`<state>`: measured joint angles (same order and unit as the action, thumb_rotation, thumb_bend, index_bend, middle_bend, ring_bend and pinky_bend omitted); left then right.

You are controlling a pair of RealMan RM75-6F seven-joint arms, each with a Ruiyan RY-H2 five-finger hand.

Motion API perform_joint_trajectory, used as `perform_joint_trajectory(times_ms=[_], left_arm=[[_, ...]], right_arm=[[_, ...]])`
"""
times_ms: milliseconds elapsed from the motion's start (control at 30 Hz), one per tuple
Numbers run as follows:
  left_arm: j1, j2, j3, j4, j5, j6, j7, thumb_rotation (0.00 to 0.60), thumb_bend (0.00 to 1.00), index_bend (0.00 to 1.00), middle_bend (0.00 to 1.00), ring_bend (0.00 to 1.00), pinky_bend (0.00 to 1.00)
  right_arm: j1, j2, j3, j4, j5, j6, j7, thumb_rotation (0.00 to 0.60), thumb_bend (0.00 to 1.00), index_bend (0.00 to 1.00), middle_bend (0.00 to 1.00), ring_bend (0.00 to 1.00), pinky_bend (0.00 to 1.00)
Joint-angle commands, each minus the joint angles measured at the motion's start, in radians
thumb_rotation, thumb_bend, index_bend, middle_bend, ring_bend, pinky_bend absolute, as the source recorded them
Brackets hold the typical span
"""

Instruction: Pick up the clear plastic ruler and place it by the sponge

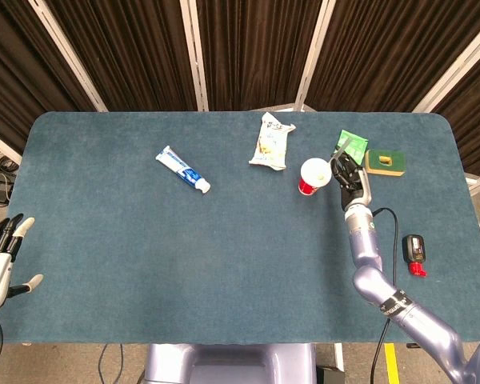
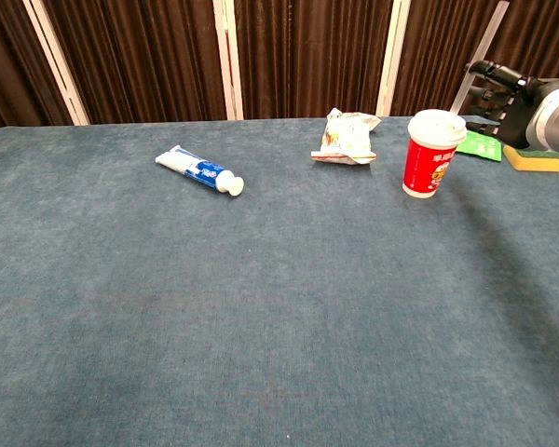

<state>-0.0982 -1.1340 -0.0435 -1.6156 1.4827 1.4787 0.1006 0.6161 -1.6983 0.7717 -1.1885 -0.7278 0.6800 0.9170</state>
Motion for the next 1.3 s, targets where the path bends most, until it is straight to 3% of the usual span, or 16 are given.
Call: perform_joint_trajectory(times_ms=[33, 200, 500, 767, 1033, 1167, 1300], left_arm=[[0.0, 0.0, 0.0, 0.0, 0.0, 0.0, 0.0, 0.6, 0.14, 0.01, 0.0, 0.0, 0.0], [0.0, 0.0, 0.0, -0.001, 0.001, 0.001, 0.001, 0.6, 0.14, 0.01, 0.0, 0.0, 0.0], [0.001, 0.0, 0.0, -0.001, 0.001, 0.001, 0.0, 0.6, 0.14, 0.01, 0.0, 0.0, 0.0], [0.003, 0.003, 0.001, -0.001, 0.001, 0.003, -0.006, 0.6, 0.14, 0.01, 0.0, 0.0, 0.0], [0.002, 0.005, 0.005, -0.006, 0.01, 0.005, 0.002, 0.6, 0.14, 0.01, 0.0, 0.0, 0.0], [0.002, 0.004, 0.004, -0.006, 0.007, 0.001, 0.005, 0.6, 0.14, 0.01, 0.0, 0.0, 0.0], [0.002, 0.006, 0.005, -0.006, 0.005, 0.0, 0.001, 0.6, 0.14, 0.01, 0.0, 0.0, 0.0]], right_arm=[[-0.006, 0.0, -0.004, 0.0, -0.008, -0.007, 0.008, 0.6, 0.44, 0.45, 0.1, 0.0, 0.0], [-0.015, 0.003, -0.01, -0.001, -0.022, -0.014, 0.018, 0.6, 0.42, 0.37, 0.08, 0.0, 0.0], [-0.044, 0.03, -0.014, -0.053, -0.077, -0.012, 0.037, 0.6, 0.38, 0.34, 0.06, 0.0, 0.0], [-0.128, 0.141, -0.035, -0.168, -0.202, 0.091, -0.012, 0.6, 0.34, 0.32, 0.05, 0.0, 0.0], [-0.193, 0.324, -0.182, -0.282, -0.334, 0.208, -0.365, 0.6, 0.22, 0.28, 0.0, 0.0, 0.0], [-0.214, 0.423, -0.273, -0.357, -0.424, 0.235, -0.552, 0.6, 0.17, 0.18, 0.0, 0.0, 0.0], [-0.265, 0.51, -0.36, -0.415, -0.537, 0.332, -0.735, 0.6, 0.12, 0.05, 0.0, 0.0, 0.0]])
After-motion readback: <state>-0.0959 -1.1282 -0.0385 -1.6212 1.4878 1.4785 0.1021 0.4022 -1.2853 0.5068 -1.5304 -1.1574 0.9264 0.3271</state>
